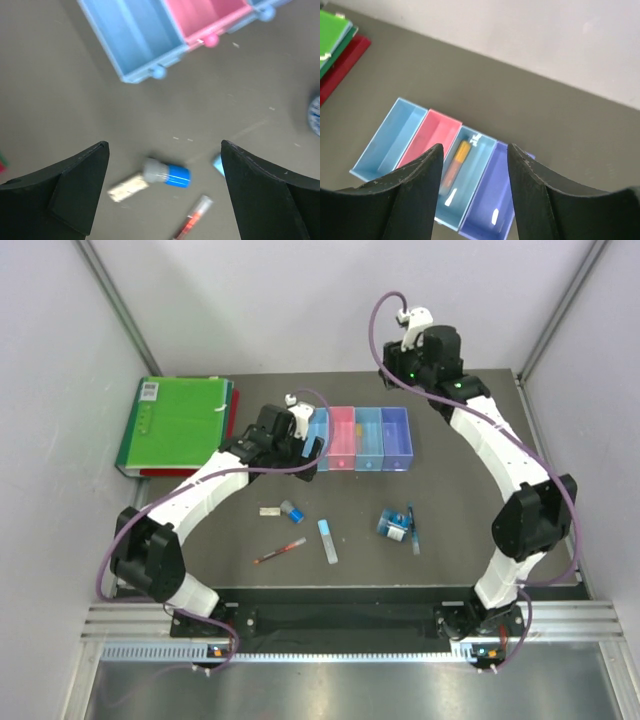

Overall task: Sort the stationery into containers
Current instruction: Pick up the pen from the center of the board.

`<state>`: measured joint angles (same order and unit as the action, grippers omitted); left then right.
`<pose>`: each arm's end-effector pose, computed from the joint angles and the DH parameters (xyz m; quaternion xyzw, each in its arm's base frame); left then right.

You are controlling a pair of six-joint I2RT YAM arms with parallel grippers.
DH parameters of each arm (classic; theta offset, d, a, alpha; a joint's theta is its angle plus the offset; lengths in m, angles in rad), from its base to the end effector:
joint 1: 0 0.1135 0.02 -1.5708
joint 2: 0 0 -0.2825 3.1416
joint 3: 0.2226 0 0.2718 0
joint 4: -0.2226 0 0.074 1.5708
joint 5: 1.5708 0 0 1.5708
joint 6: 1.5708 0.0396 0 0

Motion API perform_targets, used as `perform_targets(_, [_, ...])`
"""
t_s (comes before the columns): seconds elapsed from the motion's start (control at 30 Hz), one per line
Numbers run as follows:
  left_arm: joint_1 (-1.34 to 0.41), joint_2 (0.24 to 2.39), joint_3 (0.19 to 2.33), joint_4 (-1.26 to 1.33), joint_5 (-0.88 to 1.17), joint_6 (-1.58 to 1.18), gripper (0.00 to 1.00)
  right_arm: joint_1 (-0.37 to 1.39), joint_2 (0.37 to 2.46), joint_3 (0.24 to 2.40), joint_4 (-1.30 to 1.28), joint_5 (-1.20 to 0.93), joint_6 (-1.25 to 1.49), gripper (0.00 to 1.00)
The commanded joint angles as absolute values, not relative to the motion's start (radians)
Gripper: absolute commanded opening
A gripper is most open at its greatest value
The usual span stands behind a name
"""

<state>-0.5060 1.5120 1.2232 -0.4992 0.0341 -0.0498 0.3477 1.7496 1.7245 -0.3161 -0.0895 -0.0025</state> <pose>0.3096 -0.1731 0.2970 0.2153 0.8988 -0.1198 0.3625 0.4159 0.1545 0.4069 -0.1676 0.7991 0.1350 0.5614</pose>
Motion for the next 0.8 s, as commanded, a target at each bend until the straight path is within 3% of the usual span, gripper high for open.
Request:
perform_targets(0.0, [-0.577,1.483,1.174,-0.488,0.087,-0.193,0.98,0.328,1.681,1.756,-0.284,-0.049,-0.057,0.54])
perform_targets(0.3, [-0.657,1.419,1.077,-0.483,0.256,-0.058,0.98,0.354,1.566,1.591,-0.465,-0.176,-0.181,0.57])
perform_targets(0.77, [-0.667,1.413,0.917,-0.488,0.319,-0.276,0.93,0.357,1.427,1.543,-0.428,-0.072,-0.304,0.61])
